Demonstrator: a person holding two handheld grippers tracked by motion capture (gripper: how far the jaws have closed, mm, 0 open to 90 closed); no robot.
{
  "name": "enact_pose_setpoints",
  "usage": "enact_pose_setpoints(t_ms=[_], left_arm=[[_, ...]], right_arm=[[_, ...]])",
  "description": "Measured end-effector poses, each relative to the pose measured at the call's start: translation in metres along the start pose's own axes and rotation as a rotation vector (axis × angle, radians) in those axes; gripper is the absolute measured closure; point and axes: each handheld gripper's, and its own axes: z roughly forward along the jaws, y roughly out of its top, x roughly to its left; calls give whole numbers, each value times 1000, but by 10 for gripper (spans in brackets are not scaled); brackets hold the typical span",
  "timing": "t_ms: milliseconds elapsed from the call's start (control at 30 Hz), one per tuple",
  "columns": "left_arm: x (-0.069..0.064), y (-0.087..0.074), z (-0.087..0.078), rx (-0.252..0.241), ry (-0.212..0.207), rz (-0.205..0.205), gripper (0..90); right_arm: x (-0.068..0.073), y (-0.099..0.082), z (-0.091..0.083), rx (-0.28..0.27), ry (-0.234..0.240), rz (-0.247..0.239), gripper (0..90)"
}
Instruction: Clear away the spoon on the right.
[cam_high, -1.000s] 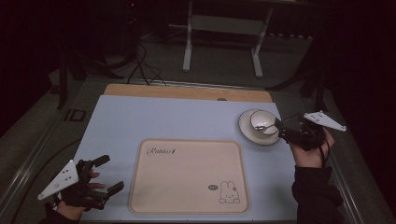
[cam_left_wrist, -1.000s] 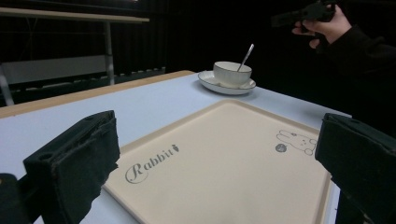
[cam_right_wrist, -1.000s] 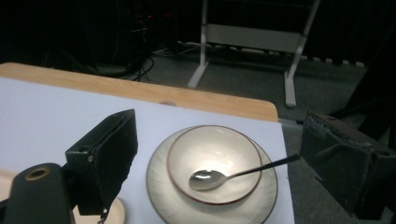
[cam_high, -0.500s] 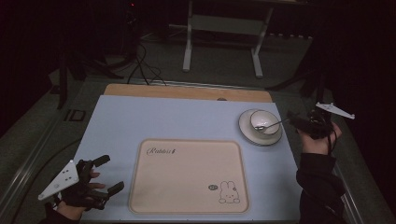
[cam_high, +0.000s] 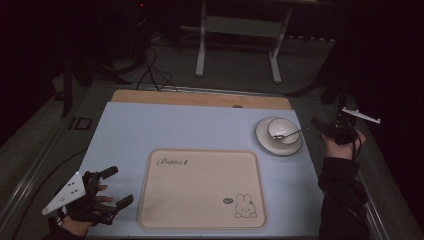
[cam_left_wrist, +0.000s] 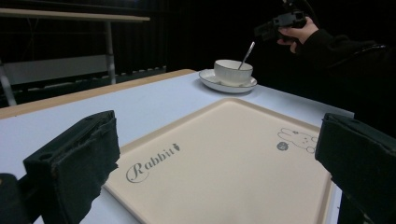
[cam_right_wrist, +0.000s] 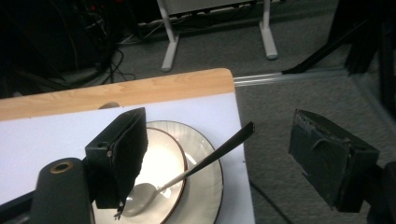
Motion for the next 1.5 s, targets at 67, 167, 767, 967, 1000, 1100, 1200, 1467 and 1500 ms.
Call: enact_pose_setpoints(t_ms=[67,167,767,967,1000,1100,1200,1467,1500], left_arm=[[0,0,0,2,5,0,0],[0,0,0,3,8,-2,0],[-1,-1,0,14,12,5,0],[-1,-1,0,14,9,4,0],[-1,-1,0,15,8,4,0],[-2,-1,1,16,7,4,0],[-2,-1,1,17,6,4,0],[-2,-1,1,17,6,4,0],[-2,-1,1,17,6,5,0]], right_arm=[[-5,-2,7,7,16,38,216],[-9,-2,12,8,18,62,226],[-29,-11,37,38,97,230,479],[-29,-14,42,46,108,260,606],[-29,-14,42,44,113,265,634],[-30,-15,42,33,131,289,712],[-31,-15,42,17,160,312,760],[-30,-14,39,-4,196,318,888],[-29,-13,38,-8,206,322,891]])
